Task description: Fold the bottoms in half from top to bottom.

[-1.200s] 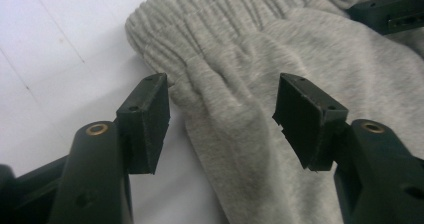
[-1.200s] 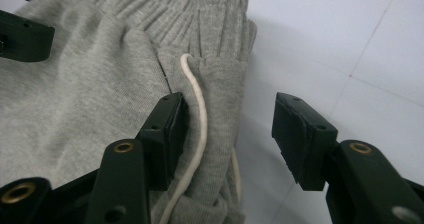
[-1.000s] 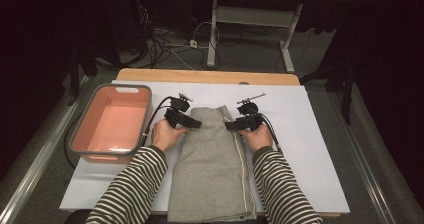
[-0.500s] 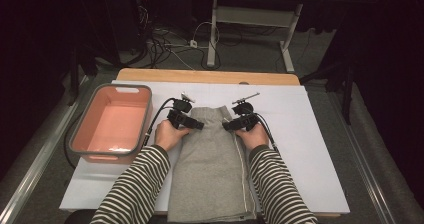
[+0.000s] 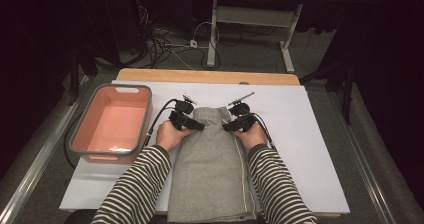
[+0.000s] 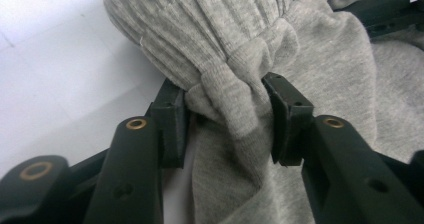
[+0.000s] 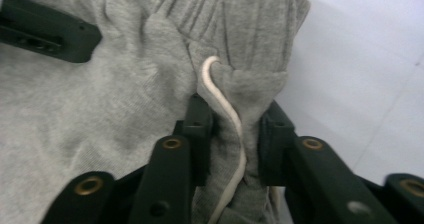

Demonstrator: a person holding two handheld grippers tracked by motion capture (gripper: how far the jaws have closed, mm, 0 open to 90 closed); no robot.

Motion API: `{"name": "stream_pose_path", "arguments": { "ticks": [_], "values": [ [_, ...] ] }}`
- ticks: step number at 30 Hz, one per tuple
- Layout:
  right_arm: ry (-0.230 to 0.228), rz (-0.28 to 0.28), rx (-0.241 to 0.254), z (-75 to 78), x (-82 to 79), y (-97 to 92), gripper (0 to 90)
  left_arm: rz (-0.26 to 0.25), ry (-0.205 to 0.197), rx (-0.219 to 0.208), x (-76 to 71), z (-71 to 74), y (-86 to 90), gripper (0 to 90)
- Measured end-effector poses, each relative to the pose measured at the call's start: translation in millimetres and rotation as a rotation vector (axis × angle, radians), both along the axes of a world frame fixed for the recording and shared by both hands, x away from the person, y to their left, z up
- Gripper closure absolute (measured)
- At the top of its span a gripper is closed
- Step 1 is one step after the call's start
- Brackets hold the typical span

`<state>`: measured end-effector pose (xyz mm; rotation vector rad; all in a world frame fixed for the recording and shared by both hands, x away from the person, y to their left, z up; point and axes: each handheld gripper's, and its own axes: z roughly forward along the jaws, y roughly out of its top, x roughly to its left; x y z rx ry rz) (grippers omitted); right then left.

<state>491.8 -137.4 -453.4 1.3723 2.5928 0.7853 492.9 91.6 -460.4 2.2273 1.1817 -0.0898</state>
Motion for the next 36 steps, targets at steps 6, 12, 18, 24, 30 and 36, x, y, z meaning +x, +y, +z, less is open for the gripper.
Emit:
{"name": "stream_pose_path", "arguments": {
  "ticks": [6, 12, 18, 24, 30, 36],
  "values": [
    [0.035, 0.023, 0.036, -0.9, 0.9, -3.2, 79.7, -0.016, 0.014, -0.020, 1.0, -1.1, 0.7, 65.2],
    [0.026, 0.034, 0.034, -0.7, 0.8, -3.3, 81.6, -0.024, 0.023, -0.031, 1.4, -1.0, 1.7, 71.1],
    [-0.007, 0.047, 0.022, 3.4, -2.0, -4.0, 82.7, -0.032, 0.000, -0.030, -1.4, 6.9, 3.5, 72.2],
    [-0.056, 0.047, 0.043, 15.6, -5.8, -8.5, 82.8, -0.033, -0.027, -0.045, -3.4, 18.5, 7.4, 72.2],
    [-0.091, 0.042, 0.048, 32.2, -5.1, -12.3, 82.9, -0.035, -0.057, -0.046, -3.0, 32.4, 6.8, 72.2],
    [-0.100, 0.036, 0.060, 38.2, -0.1, -12.4, 82.9, -0.024, -0.070, -0.048, 1.7, 41.2, 7.7, 72.2]
  ]
}}
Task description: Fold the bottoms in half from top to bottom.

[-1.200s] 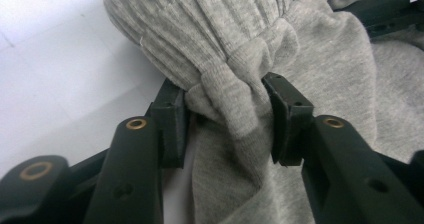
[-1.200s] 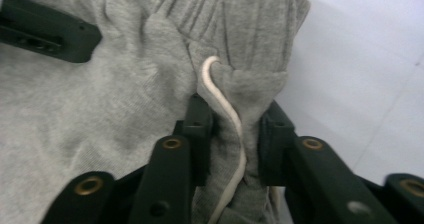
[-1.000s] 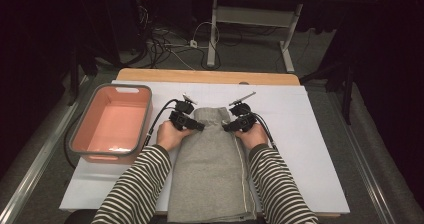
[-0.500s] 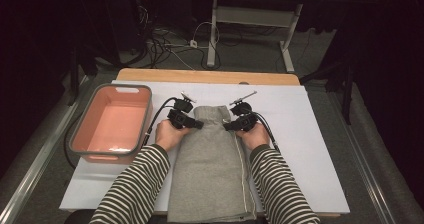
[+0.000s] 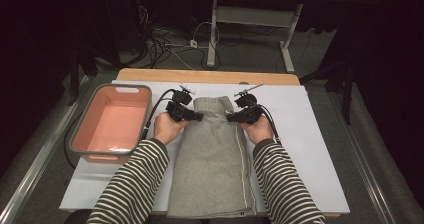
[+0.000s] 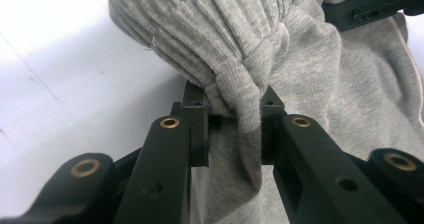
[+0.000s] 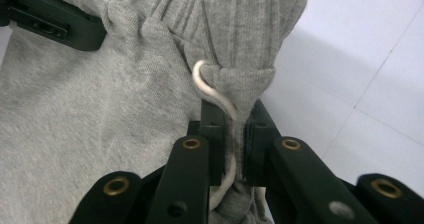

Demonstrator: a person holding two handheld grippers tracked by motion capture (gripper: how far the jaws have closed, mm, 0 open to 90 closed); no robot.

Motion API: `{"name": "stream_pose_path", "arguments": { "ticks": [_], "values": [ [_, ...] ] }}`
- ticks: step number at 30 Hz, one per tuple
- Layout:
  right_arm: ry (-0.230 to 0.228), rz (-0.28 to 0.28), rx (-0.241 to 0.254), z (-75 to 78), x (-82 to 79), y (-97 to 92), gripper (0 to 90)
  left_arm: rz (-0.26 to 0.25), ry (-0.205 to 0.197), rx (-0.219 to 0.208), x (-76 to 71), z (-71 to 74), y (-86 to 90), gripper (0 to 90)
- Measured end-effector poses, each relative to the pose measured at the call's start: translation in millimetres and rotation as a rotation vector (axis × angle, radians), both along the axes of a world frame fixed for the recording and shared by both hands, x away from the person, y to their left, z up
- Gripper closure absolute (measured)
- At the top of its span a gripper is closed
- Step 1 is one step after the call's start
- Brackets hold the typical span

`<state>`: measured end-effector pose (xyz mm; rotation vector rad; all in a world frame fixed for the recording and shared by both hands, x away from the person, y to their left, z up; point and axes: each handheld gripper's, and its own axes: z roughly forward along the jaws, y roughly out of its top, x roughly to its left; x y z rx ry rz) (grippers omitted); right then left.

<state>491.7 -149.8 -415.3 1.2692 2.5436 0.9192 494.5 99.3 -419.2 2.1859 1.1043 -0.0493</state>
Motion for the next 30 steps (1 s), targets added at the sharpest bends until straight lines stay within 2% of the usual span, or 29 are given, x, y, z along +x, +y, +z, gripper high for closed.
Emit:
{"name": "stream_pose_path", "arguments": {
  "ticks": [6, 11, 15, 20, 30],
  "values": [
    [-0.018, -0.007, -0.004, 7.9, 5.1, 1.8, 82.9, 0.011, -0.018, -0.002, 5.2, 9.9, 1.2, 72.2],
    [-0.057, -0.011, -0.021, 25.0, 9.2, 4.5, 82.9, 0.029, -0.053, -0.014, 8.8, 26.1, 2.0, 72.2],
    [-0.087, -0.016, -0.023, 34.5, 10.8, 5.1, 82.8, 0.026, -0.071, -0.004, 9.7, 34.2, 1.4, 72.0],
    [-0.087, -0.008, -0.033, 32.3, 8.0, 4.7, 82.8, 0.007, -0.066, 0.012, 6.4, 33.2, 0.3, 71.9],
    [-0.096, 0.011, -0.018, 33.8, -5.1, 0.4, 82.7, -0.020, -0.075, 0.013, -5.1, 37.4, 0.2, 71.9]
  ]
}}
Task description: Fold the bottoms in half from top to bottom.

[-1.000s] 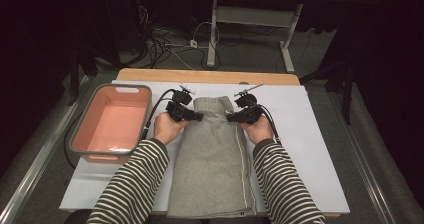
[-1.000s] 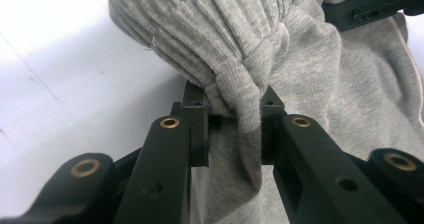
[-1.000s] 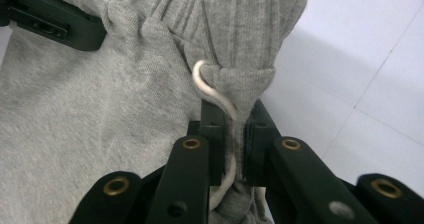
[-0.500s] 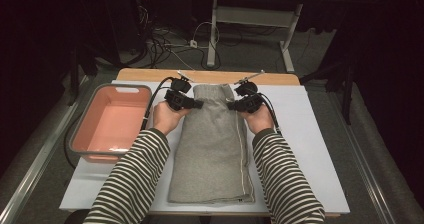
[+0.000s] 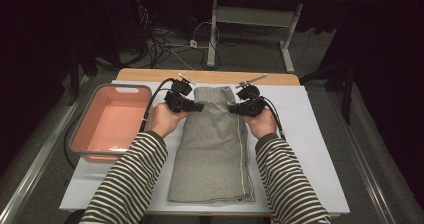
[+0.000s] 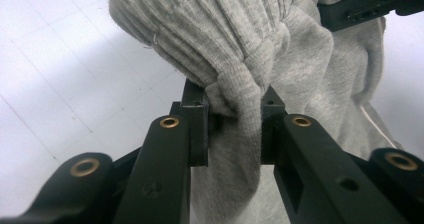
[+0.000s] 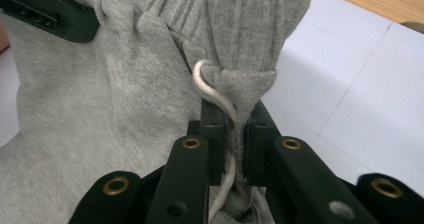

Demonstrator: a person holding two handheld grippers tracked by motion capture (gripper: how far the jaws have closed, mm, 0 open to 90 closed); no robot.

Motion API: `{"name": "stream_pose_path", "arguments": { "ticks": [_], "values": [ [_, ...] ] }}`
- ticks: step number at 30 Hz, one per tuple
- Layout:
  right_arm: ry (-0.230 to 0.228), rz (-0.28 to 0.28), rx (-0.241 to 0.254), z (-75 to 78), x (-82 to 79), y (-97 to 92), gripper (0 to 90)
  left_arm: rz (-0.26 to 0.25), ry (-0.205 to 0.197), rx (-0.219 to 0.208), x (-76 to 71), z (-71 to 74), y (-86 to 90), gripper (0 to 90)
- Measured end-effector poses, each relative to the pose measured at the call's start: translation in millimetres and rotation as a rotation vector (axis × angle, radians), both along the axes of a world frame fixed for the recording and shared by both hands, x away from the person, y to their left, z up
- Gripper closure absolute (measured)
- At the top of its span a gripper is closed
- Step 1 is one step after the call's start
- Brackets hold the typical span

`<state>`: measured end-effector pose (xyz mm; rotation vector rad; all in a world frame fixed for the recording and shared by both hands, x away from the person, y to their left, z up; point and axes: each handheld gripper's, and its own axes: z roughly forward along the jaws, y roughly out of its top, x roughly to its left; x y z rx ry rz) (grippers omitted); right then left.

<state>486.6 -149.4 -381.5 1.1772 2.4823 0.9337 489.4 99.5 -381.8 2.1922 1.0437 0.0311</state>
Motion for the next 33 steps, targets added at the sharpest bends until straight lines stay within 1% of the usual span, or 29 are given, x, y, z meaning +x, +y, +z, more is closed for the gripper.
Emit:
{"name": "stream_pose_path", "arguments": {
  "ticks": [5, 9, 14, 15, 17, 19, 27, 33],
  "values": [
    [-0.003, 0.014, 0.005, -0.1, -6.6, -1.4, 82.7, -0.008, -0.003, 0.005, -5.1, 0.9, 0.5, 71.9],
    [-0.001, 0.020, 0.018, -1.0, -10.2, -3.4, 82.7, -0.012, -0.003, 0.007, -7.8, -0.3, 0.2, 71.9],
    [0.003, 0.035, 0.024, -1.1, -15.9, -4.6, 82.7, -0.020, 0.004, 0.009, -11.0, -1.6, 1.4, 71.9],
    [0.002, 0.039, 0.026, -0.8, -17.0, -4.7, 82.7, -0.020, -0.002, 0.014, -11.8, -1.3, 2.1, 71.9],
    [0.001, 0.046, 0.027, -0.1, -19.4, -4.7, 82.7, -0.026, 0.003, 0.010, -13.7, -1.5, 2.6, 71.9],
    [-0.001, 0.053, 0.028, 0.4, -21.4, -4.7, 82.7, -0.030, -0.004, 0.017, -15.8, -1.1, 3.8, 71.9],
    [0.002, 0.073, 0.033, 0.6, -30.0, -4.6, 82.6, -0.051, -0.005, 0.022, -23.2, -2.5, 6.4, 72.0],
    [0.002, 0.086, 0.039, -1.4, -36.8, -5.4, 82.6, -0.066, 0.006, 0.019, -28.7, -5.0, 7.6, 72.0]
  ]
}}
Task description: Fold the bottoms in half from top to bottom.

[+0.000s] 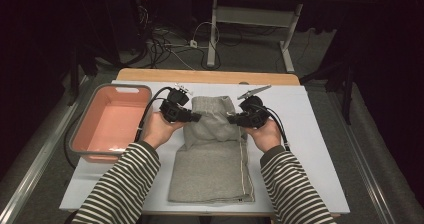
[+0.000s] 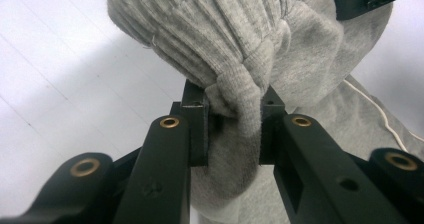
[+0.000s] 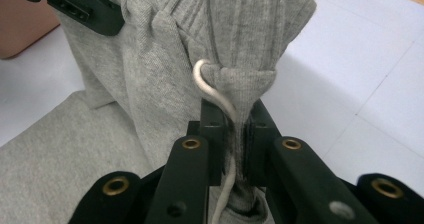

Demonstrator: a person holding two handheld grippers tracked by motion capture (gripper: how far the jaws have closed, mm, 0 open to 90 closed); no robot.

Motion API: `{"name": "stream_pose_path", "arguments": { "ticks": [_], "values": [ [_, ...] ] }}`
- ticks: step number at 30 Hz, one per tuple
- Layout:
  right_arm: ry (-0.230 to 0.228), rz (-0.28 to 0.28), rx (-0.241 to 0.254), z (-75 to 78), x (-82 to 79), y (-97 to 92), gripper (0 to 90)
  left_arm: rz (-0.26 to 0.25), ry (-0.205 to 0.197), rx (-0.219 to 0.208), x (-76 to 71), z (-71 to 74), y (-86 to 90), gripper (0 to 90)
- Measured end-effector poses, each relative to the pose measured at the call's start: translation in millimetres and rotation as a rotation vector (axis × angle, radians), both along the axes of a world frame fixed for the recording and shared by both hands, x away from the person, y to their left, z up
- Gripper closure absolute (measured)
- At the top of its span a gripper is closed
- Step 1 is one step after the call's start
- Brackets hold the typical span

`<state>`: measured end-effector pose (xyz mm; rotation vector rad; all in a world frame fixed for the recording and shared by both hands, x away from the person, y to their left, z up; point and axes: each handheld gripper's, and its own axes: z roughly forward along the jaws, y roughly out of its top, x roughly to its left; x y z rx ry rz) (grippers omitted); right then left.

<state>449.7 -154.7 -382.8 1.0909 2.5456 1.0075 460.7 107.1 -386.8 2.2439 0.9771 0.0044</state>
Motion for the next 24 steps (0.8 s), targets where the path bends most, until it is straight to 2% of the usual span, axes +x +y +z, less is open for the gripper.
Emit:
{"name": "stream_pose_path", "arguments": {
  "ticks": [7, 14, 24],
  "values": [
    [0.017, 0.010, 0.007, -4.1, -6.9, -1.6, 82.6, -0.013, 0.006, 0.000, -7.1, -3.6, 0.2, 72.1],
    [0.006, 0.036, 0.010, -5.0, -15.3, -1.9, 82.5, -0.023, 0.004, 0.001, -13.3, -6.9, 3.3, 72.1],
    [0.020, 0.057, 0.006, -10.6, -26.3, -1.0, 82.4, -0.032, 0.008, 0.012, -24.9, -12.9, 3.4, 72.1]
  ]
}}
